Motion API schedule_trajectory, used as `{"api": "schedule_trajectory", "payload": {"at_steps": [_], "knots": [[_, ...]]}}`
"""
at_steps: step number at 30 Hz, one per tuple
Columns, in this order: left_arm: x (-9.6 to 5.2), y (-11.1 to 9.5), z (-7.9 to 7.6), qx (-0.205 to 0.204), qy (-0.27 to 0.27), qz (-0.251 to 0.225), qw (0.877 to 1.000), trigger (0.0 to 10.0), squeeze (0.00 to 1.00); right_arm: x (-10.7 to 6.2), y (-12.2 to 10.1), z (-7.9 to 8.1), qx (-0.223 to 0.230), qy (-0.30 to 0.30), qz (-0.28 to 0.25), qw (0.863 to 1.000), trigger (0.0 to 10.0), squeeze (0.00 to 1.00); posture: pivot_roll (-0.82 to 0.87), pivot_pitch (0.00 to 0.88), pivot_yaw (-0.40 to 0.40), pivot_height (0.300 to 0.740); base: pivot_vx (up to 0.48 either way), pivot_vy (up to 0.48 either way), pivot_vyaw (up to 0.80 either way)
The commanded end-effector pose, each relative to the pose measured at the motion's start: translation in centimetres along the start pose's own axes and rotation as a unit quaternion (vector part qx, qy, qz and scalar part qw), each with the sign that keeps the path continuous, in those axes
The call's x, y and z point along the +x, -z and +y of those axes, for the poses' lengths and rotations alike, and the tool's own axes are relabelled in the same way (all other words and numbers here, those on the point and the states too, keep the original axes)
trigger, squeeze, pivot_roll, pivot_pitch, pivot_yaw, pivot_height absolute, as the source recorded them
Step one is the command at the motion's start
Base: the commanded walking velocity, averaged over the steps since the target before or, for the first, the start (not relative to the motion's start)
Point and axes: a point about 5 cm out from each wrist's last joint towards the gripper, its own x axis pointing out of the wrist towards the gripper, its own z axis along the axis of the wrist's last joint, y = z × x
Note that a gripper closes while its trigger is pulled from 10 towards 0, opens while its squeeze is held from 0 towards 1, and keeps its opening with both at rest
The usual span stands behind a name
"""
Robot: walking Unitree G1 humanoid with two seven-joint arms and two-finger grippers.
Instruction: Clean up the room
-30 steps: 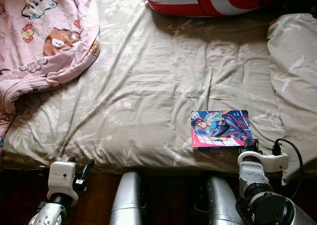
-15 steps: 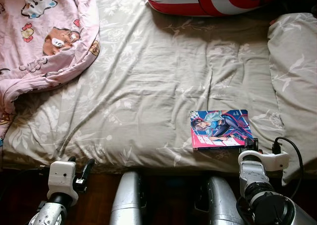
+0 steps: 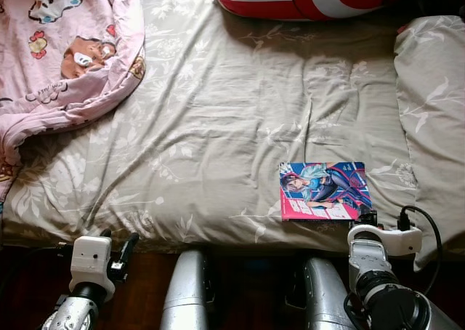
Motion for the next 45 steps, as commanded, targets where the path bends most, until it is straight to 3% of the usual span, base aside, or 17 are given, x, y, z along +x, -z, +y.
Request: {"api": "schedule_trajectory", "payload": {"at_steps": [1,12,21,22,23,24,30,34,35,36,37,38,40,41,42,45], "knots": [[-0.9,1.3,0.2,0.002,-0.004,0.031,1.0,10.0,0.0,-0.7,0.5,-2.1,0.006,0.037,0.005,0.999,10.0,1.0,0.22,0.42,0.089,0.622,0.0,0.0,0.0],[-0.2,1.5,-0.3,-0.004,-0.005,0.028,1.0,10.0,0.0,-1.3,0.6,-3.4,0.008,0.066,-0.005,0.998,10.0,1.0,0.18,0.397,0.065,0.622,0.0,0.0,0.0],[1.0,1.7,-0.3,-0.008,-0.013,0.022,1.0,10.0,0.0,-1.1,0.8,-2.9,-0.004,0.061,-0.003,0.998,10.0,1.0,0.13,0.356,0.033,0.622,0.0,0.0,0.0],[1.2,1.7,-0.3,-0.01,-0.015,0.02,1.0,10.0,0.0,-1.0,0.8,-2.6,-0.015,0.055,-0.001,0.998,10.0,0.71,0.12,0.342,0.022,0.622,0.0,0.0,0.0],[1.4,1.7,-0.4,-0.012,-0.016,0.018,1.0,10.0,0.0,-1.0,0.8,-2.4,-0.022,0.052,0.0,0.998,10.0,0.71,0.12,0.336,0.019,0.622,0.0,0.0,0.0],[1.8,1.8,-0.6,-0.015,-0.019,0.017,1.0,10.0,0.0,-0.8,0.9,-1.9,-0.033,0.04,0.003,0.999,10.0,0.0,0.1,0.321,0.006,0.622,0.0,0.0,0.0],[2.8,2.1,-1.3,-0.026,-0.026,0.014,0.999,10.0,0.0,-0.5,0.9,-0.5,-0.042,0.005,0.004,0.999,10.0,0.0,0.07,0.267,-0.026,0.622,0.0,0.0,0.0],[3.5,2.3,-1.6,-0.035,-0.036,0.011,0.999,10.0,0.0,-0.2,0.7,0.4,-0.079,-0.029,0.007,0.996,10.0,0.0,0.06,0.221,-0.044,0.622,0.0,0.0,0.0],[3.6,2.4,-1.6,-0.038,-0.039,0.01,0.998,10.0,0.0,-0.2,0.7,0.7,-0.103,-0.043,0.011,0.994,10.0,0.0,0.06,0.204,-0.048,0.622,0.0,0.0,0.0],[3.8,2.6,-1.7,-0.049,-0.047,0.011,0.998,10.0,0.0,-0.1,0.6,1.3,-0.172,-0.077,0.016,0.982,10.0,0.0,0.07,0.177,-0.052,0.622,0.0,0.0,0.0],[3.9,2.7,-1.8,-0.053,-0.05,0.012,0.997,10.0,0.0,-0.1,0.5,1.5,-0.197,-0.087,0.017,0.976,10.0,0.0,0.07,0.177,-0.052,0.622,0.0,0.0,0.0],[4.1,3.0,-2.1,-0.057,-0.05,0.015,0.997,10.0,0.0,-0.2,0.4,1.9,-0.245,-0.119,0.019,0.962,10.0,0.0,0.06,0.157,-0.056,0.622,0.0,0.0,0.0],[4.2,3.1,-2.3,-0.058,-0.049,0.018,0.997,10.0,0.0,-0.2,0.3,2.0,-0.265,-0.133,0.022,0.955,10.0,0.0,0.05,0.135,-0.061,0.622,0.0,0.0,0.0],[4.3,3.5,-2.5,-0.071,-0.053,0.023,0.996,10.0,0.0,-0.4,0.0,1.9,-0.34,-0.163,0.023,0.926,10.0,0.0,0.03,0.112,-0.066,0.622,0.0,0.0,0.0],[4.3,3.5,-2.5,-0.071,-0.053,0.023,0.996,10.0,0.0,-0.4,0.0,1.9,-0.34,-0.163,0.023,0.926,10.0,0.0,0.03,0.112,-0.066,0.622,0.0,0.0,0.0],[4.8,4.1,-2.5,-0.093,-0.07,0.034,0.993,10.0,0.0,-0.9,-1.0,0.7,-0.412,-0.186,0.027,0.891,10.0,0.0,0.01,0.072,-0.068,0.622,0.0,0.0,0.0]]}}
